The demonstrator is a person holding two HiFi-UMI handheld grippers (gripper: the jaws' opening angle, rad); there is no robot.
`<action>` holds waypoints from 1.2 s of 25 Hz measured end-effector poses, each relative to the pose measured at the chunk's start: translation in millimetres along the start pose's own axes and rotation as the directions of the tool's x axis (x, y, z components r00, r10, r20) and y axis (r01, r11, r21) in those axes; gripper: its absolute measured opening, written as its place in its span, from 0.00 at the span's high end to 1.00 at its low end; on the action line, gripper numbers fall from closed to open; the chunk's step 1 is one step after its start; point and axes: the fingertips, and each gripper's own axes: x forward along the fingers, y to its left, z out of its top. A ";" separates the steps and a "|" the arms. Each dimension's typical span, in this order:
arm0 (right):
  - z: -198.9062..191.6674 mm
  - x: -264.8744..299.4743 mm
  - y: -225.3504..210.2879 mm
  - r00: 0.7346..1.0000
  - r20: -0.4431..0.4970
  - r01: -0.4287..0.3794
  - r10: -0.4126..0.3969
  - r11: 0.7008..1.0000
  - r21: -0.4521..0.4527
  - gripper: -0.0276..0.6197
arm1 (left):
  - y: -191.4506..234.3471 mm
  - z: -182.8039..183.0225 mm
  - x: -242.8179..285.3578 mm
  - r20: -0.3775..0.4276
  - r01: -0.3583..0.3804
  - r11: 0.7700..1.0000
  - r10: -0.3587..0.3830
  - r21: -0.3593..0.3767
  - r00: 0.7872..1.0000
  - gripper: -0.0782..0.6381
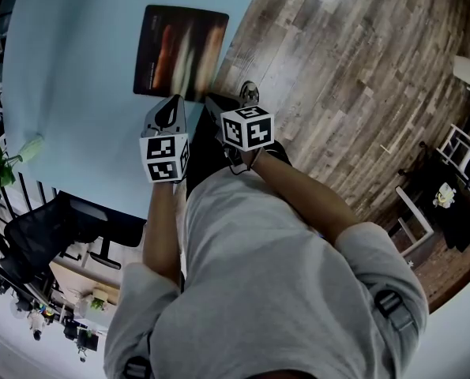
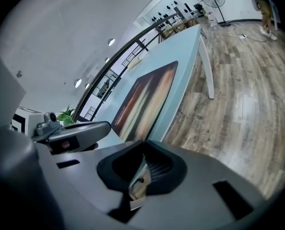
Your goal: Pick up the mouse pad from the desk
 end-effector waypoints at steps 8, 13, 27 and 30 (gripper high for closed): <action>2.1 -3.2 2.3 1.000 0.004 -0.010 0.010 1.000 -0.020 0.93 | 1.5 -0.6 -3.0 0.000 -0.009 1.000 0.009 0.002 1.000 0.88; 6.3 -6.9 4.8 0.999 0.015 -0.030 0.031 0.998 -0.047 0.93 | 1.9 1.2 -4.1 0.011 -0.014 1.000 0.014 -0.002 1.000 0.88; 34.2 -21.5 34.8 0.988 0.068 -0.123 0.138 0.974 -0.191 0.94 | 8.6 12.9 -17.8 0.056 -0.046 0.999 0.047 -0.026 0.997 0.88; 44.5 -22.9 41.4 0.985 0.075 -0.137 0.157 0.965 -0.224 0.94 | 9.3 19.1 -22.5 0.074 -0.056 0.998 0.057 -0.019 0.996 0.88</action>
